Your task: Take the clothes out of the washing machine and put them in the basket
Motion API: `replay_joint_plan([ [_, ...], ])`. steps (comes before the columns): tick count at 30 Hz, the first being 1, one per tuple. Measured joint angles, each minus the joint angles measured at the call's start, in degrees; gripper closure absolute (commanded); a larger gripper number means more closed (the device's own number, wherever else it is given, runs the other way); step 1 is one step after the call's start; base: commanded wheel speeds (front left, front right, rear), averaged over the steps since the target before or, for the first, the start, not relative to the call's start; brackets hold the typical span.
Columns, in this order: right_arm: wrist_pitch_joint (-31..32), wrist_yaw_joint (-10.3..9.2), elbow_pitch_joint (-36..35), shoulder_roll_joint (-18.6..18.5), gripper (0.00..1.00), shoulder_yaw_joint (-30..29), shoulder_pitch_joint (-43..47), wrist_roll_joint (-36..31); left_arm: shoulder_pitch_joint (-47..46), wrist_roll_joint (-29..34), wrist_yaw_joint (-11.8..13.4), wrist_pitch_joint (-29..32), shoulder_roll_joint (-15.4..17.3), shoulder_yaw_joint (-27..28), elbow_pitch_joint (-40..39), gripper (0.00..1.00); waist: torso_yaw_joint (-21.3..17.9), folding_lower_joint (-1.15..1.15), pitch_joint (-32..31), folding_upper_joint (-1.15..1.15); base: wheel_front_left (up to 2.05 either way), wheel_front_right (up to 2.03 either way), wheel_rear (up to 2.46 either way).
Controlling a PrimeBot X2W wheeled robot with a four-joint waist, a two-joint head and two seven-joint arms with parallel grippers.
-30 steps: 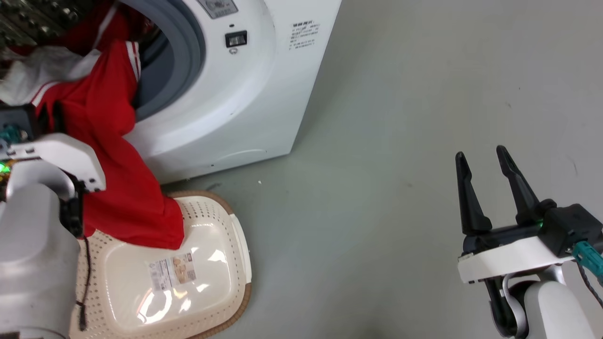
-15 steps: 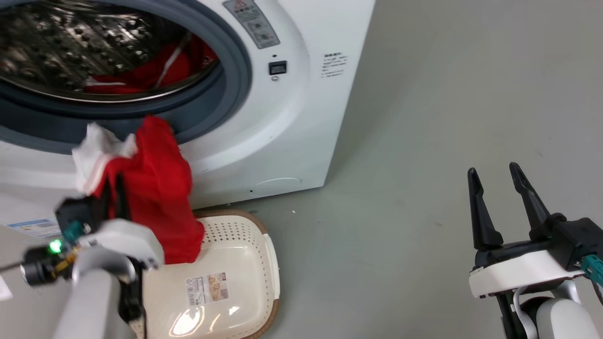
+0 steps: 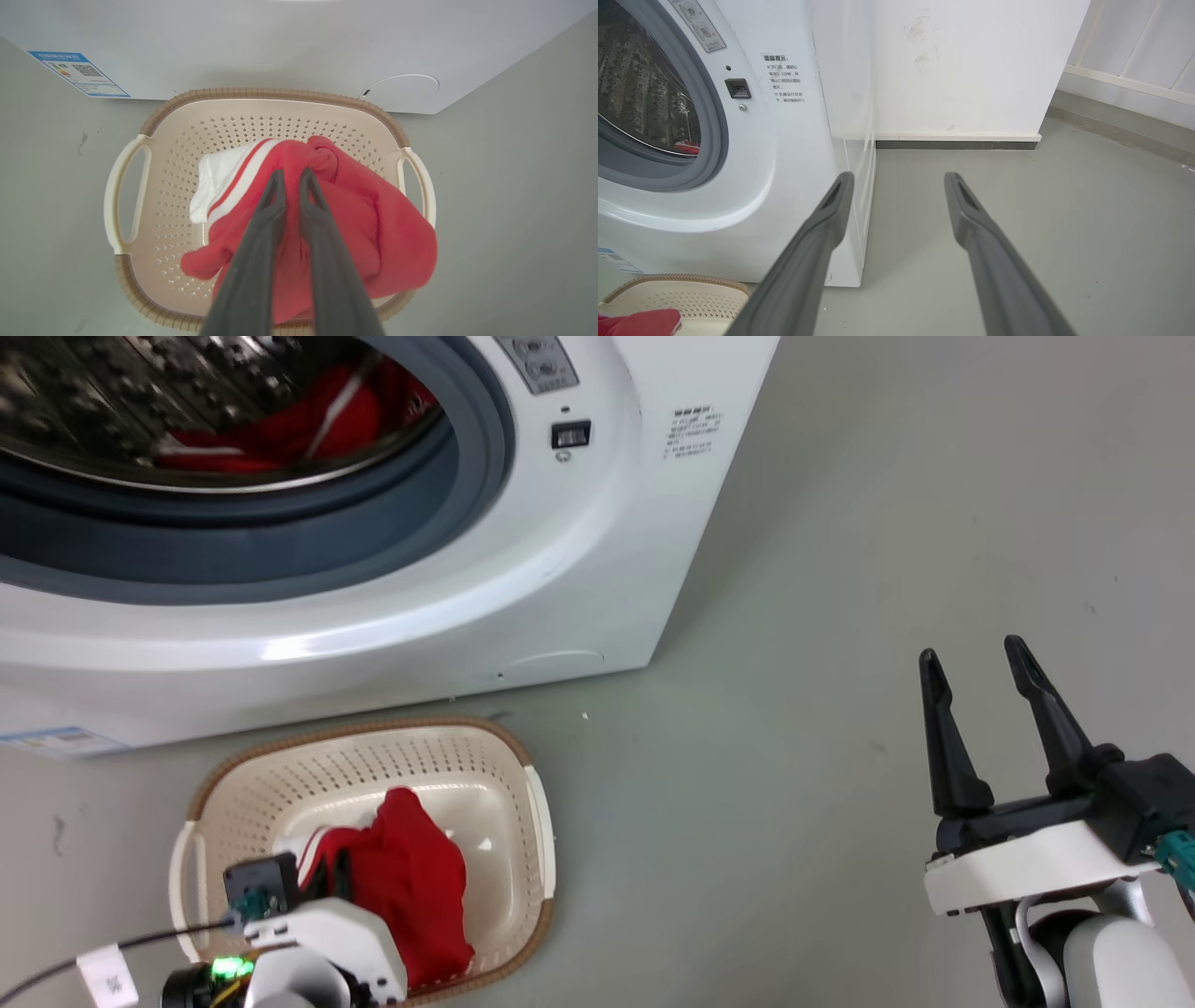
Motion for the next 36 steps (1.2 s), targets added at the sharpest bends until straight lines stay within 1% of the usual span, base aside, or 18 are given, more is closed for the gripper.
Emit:
replay_joint_plan([
  [7,-0.68,0.0,-0.43,-0.01,0.0,0.64,-2.29,0.22,-10.05,-0.01,-1.48,0.18,1.48,-0.22,10.7,1.0,-1.57,0.0,6.1,0.0,0.0,0.0,0.0],
  [15,-2.61,0.0,0.0,0.0,0.0,1.67,-5.15,1.26,-20.87,0.35,-1.99,-0.74,3.14,-0.37,24.93,1.0,-4.87,0.01,13.33,0.0,0.0,0.0,0.0],
  [23,-3.99,0.0,1.04,-0.02,0.0,2.11,-6.49,2.11,-26.7,-0.94,-2.53,-1.81,3.19,0.11,36.76,1.0,-8.93,0.01,18.44,0.0,0.0,0.0,0.0],
  [25,-4.08,0.0,1.26,-0.01,0.0,2.24,-6.89,2.15,-27.46,-1.12,-2.97,-1.64,3.18,0.04,38.95,1.0,-9.64,0.01,19.32,0.0,0.0,0.0,0.0],
  [29,-4.48,0.0,1.52,0.0,0.0,2.3,-6.98,2.2,-29.15,-1.44,-3.05,-1.38,2.96,-0.21,41.62,1.0,-10.55,0.02,20.63,0.0,0.0,0.0,0.0],
  [30,-4.49,0.0,1.56,0.0,0.0,2.26,-6.98,2.19,-29.42,-1.45,-3.11,-1.27,2.81,-0.27,41.99,0.93,-10.61,0.02,20.74,0.0,0.0,0.0,0.0],
  [31,-4.52,0.0,1.62,-0.01,0.0,2.19,-6.98,2.18,-29.59,-1.47,-3.11,-1.3,2.66,-0.33,42.31,0.71,-10.54,0.01,20.73,0.0,0.0,0.0,0.0],
  [32,-4.52,0.0,1.69,-0.01,0.0,2.18,-6.99,2.07,-29.67,-1.57,-3.11,-1.37,2.5,-0.33,42.64,0.57,-10.44,0.01,20.6,0.0,0.0,0.0,0.0],
  [33,-4.53,0.0,1.75,0.0,0.0,2.2,-6.99,1.88,-29.69,-1.63,-3.14,-1.54,2.36,-0.38,42.87,0.22,-10.31,0.01,20.37,0.0,0.0,0.0,0.0],
  [34,-4.56,0.0,1.77,0.0,0.0,2.25,-7.03,1.83,-29.69,-1.63,-3.36,-1.64,2.24,-0.51,43.11,0.0,-10.14,0.01,20.03,0.0,0.0,0.0,0.0],
  [36,-4.56,0.0,2.08,0.0,0.0,2.31,-7.05,1.52,-29.63,-2.22,-3.75,-2.1,1.49,-0.42,43.47,0.0,-9.75,0.01,18.99,0.0,0.0,0.0,0.0],
])
